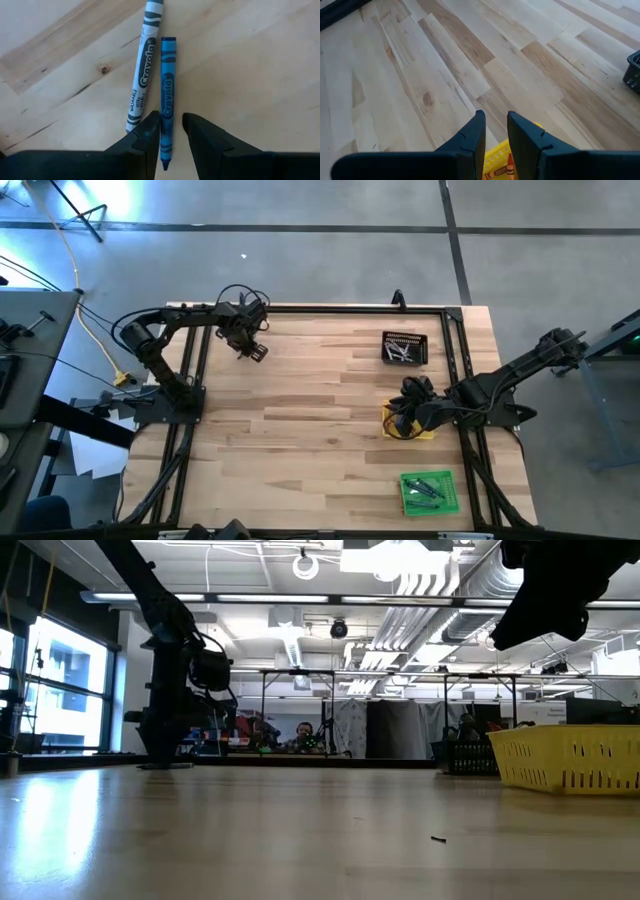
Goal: Sort crayons
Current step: Put the blue crayon into the green basket
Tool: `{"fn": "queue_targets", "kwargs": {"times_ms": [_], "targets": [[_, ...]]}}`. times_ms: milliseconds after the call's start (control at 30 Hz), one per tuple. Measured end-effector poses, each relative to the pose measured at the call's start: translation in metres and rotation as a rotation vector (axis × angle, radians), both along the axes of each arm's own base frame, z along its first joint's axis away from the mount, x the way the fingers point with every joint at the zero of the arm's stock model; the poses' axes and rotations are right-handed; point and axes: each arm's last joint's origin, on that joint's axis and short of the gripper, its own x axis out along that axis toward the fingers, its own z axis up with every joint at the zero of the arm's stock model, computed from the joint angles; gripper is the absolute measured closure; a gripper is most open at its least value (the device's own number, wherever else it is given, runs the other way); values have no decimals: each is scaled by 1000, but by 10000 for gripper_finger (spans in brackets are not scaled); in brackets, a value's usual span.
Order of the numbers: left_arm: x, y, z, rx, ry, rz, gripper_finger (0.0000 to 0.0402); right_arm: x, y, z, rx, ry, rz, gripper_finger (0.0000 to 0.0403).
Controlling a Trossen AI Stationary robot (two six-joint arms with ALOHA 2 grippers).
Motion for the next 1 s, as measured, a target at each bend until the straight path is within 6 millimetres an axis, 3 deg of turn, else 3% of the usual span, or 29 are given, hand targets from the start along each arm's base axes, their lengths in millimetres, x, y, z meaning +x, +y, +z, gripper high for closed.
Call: {"fn": "queue_targets", "kwargs": {"times_ms": [233,533,733,867,1000], "targets": [[1,1,3,0,2,9,315,0,0,0,-14,-1,7,327],[1,-5,2,-55,10,45,394,0,0,1,-14,-4,8,327],[8,-13,3,-57,22,10,397,0,0,0,-5,0,16,327],[11,-21,9,-95,-17,-15,399,-2,-1,2,0,-6,18,327],[20,-21,30,-31,-87,-41,399,-7,-3,8,9,-26,17,327]]}}
